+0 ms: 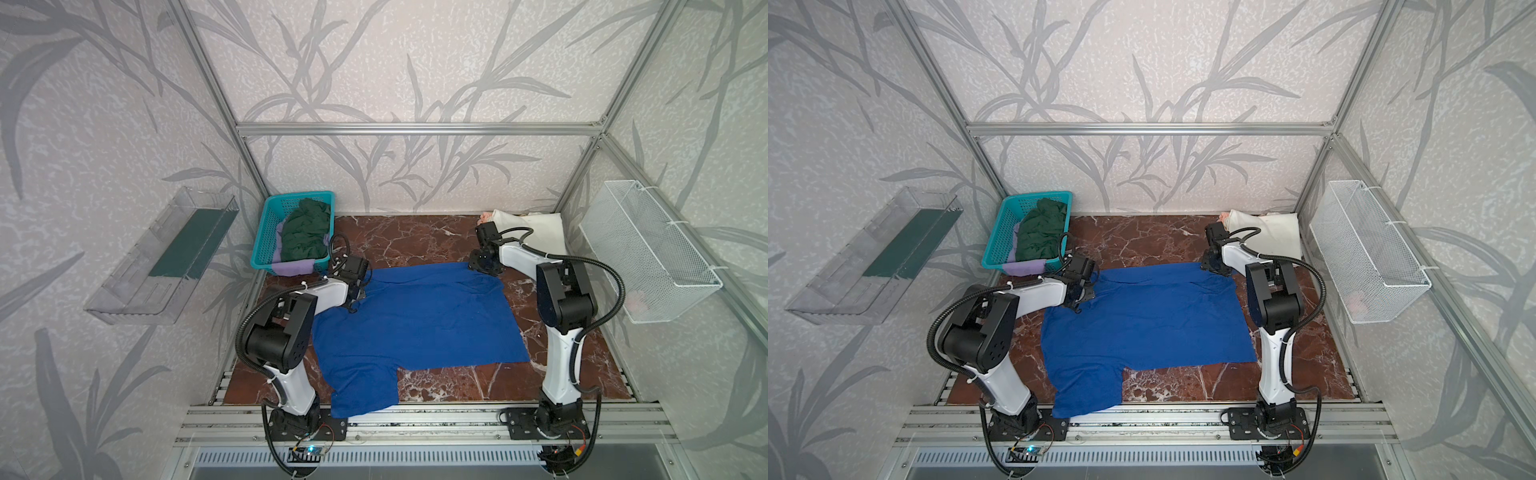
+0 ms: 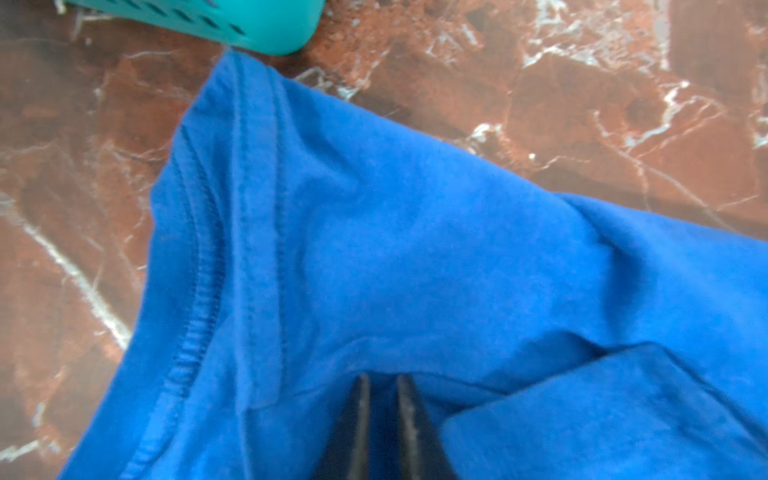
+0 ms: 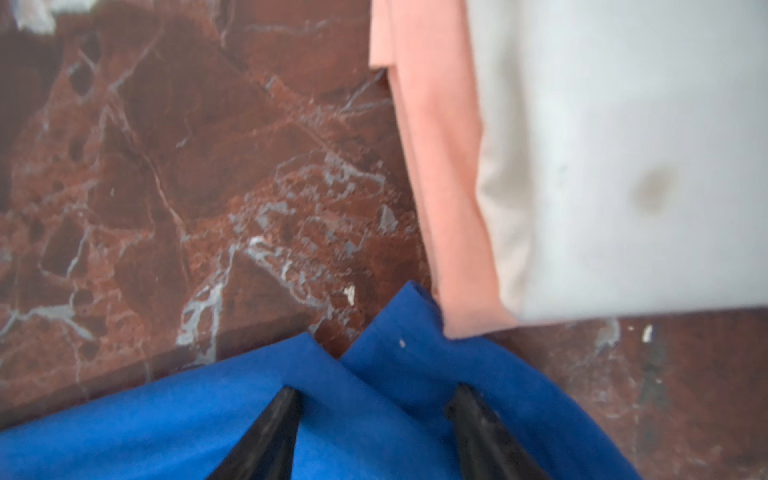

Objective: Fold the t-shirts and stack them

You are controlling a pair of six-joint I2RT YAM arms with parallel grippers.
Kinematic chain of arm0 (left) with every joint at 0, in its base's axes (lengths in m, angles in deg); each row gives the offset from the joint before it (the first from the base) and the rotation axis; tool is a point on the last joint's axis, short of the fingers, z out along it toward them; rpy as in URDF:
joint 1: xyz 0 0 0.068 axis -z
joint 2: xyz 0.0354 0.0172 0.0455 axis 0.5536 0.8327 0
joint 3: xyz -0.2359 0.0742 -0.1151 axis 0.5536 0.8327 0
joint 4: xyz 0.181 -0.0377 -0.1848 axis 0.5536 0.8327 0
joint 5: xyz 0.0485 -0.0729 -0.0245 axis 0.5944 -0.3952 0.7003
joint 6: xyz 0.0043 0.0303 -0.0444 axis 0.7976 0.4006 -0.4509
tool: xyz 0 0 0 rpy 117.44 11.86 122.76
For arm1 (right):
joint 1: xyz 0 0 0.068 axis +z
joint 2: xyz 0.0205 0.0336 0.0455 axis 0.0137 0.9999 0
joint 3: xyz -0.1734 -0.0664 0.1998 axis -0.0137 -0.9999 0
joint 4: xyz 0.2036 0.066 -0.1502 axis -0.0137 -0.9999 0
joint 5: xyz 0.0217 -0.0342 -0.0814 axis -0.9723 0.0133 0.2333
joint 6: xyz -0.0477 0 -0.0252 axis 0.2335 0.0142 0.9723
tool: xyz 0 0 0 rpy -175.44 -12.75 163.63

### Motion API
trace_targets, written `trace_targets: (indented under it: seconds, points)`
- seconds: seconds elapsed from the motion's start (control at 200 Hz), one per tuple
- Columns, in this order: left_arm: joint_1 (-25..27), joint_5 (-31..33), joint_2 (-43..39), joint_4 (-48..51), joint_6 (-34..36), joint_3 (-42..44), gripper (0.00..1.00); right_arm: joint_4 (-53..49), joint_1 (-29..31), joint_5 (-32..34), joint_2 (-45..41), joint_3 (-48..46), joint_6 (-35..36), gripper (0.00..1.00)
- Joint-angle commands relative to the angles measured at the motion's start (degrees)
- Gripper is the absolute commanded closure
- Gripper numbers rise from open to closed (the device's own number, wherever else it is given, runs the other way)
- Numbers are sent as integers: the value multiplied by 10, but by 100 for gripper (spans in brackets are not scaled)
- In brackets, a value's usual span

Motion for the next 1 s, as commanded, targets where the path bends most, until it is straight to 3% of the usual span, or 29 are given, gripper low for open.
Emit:
trace_targets:
  seconds: [0.0, 0.395, 0.665, 0.995]
  points:
    - [-9, 24, -12, 36, -12, 25, 89, 16, -17, 19, -14, -31, -35, 38]
    - [-9, 33, -32, 36, -24, 48, 89, 20, -30, -7, -8, -23, -52, 36]
    - [-9, 35, -37, 37, -26, 53, 89, 33, -40, -14, -13, -23, -109, 36]
    - [-10, 14, 2, 37, 2, 0, 90, 221, -47, -36, -38, -113, -114, 36]
